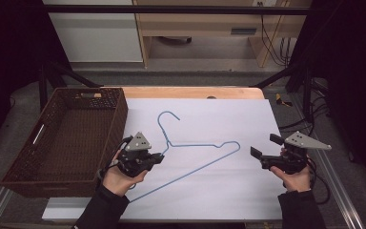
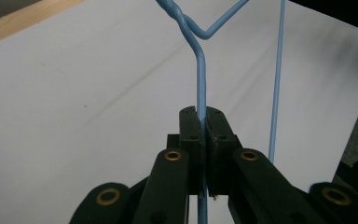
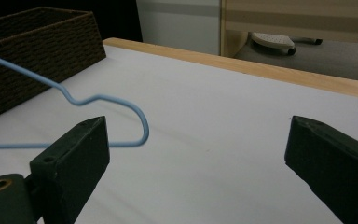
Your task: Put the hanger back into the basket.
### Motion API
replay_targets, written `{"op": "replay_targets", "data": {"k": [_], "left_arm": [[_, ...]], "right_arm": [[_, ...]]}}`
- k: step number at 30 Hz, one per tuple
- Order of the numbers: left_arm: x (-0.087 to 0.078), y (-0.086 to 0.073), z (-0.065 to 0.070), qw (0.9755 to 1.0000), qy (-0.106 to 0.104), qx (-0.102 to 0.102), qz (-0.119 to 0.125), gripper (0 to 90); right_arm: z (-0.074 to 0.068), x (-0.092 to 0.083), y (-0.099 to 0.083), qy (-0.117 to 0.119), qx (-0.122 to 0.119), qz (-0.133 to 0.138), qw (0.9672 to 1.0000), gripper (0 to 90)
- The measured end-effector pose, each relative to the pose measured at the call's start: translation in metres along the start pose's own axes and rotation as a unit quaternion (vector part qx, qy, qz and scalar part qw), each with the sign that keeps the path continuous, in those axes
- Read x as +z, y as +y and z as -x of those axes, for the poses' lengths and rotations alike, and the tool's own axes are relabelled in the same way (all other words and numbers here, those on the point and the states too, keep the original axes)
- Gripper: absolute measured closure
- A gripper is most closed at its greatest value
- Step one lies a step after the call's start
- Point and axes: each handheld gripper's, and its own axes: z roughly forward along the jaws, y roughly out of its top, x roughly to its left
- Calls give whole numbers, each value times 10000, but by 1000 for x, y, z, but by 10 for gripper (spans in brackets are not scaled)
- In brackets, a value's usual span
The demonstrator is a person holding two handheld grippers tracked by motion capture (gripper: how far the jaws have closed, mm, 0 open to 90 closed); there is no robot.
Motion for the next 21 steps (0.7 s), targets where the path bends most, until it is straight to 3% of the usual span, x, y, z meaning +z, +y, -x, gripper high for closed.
{"op": "replay_targets", "data": {"k": [8, 13, 21], "left_arm": [[-32, 19, -13, 9988, 408, -23, 281, 871], [-57, 35, -27, 9966, 693, -60, 449, 870], [-80, 46, -45, 9934, 987, -80, 581, 871]], "right_arm": [[-2, -1, -3, 19, -103, -101, 9999, 65], [-5, 1, -4, 54, -98, -103, 9999, 62], [-7, 2, -6, 66, -103, -89, 9999, 62]]}}
